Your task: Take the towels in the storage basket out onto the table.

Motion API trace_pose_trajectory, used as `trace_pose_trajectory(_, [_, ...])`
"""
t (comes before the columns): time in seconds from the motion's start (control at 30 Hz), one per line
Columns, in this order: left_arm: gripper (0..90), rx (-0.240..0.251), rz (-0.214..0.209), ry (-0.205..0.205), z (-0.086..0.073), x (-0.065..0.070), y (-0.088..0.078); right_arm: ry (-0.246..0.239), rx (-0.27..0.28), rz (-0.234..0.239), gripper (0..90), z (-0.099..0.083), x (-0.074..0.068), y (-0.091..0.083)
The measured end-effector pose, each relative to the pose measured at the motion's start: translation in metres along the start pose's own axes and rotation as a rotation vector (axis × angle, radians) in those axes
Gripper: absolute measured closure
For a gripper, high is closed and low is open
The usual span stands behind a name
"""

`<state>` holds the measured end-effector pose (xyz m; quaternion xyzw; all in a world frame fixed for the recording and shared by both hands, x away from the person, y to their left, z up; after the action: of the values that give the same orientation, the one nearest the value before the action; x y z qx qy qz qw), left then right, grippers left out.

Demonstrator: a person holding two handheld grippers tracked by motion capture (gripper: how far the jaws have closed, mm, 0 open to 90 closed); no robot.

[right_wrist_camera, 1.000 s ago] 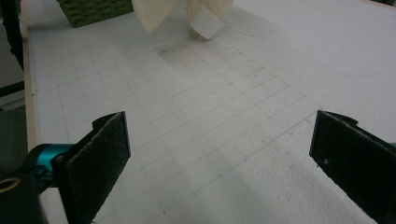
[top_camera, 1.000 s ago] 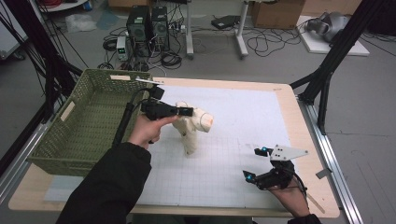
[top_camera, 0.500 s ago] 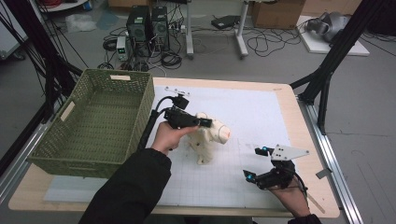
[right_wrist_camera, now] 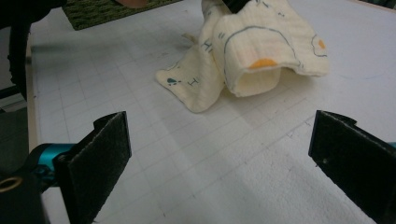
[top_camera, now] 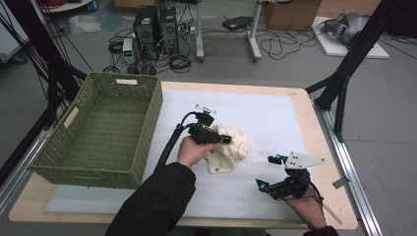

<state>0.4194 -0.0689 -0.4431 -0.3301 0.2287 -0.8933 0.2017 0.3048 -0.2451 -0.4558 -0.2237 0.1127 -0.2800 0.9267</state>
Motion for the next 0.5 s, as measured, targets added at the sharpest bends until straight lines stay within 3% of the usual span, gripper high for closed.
trace_pose_trajectory(0.23, [66.9, -0.006, 0.049, 0.004, -0.010, -0.013, 0.009, -0.004, -0.003, 0.001, 5.7, 0.000, 0.000, 0.002])
trace_pose_trajectory(0.37, [59.1, -0.009, 0.067, 0.005, -0.012, -0.017, 0.013, -0.011, -0.016, 0.006, 13.5, 0.000, 0.000, 0.004])
trace_pose_trajectory(0.5, [46.9, -0.009, 0.087, 0.035, -0.011, -0.016, 0.009, -0.004, -0.033, -0.010, 18.8, 0.000, 0.004, 0.008])
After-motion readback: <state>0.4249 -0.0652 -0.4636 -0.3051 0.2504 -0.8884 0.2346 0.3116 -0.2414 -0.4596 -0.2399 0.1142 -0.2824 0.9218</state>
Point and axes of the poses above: each handheld gripper's, and its own axes: y roughly forward along the jaws, z roughly out of its top, x roughly to its right, the point moved 8 cm from there along y, roughly forward along the jaws, and after that the axes turned 1 degree about y, right-handed, at the moved point
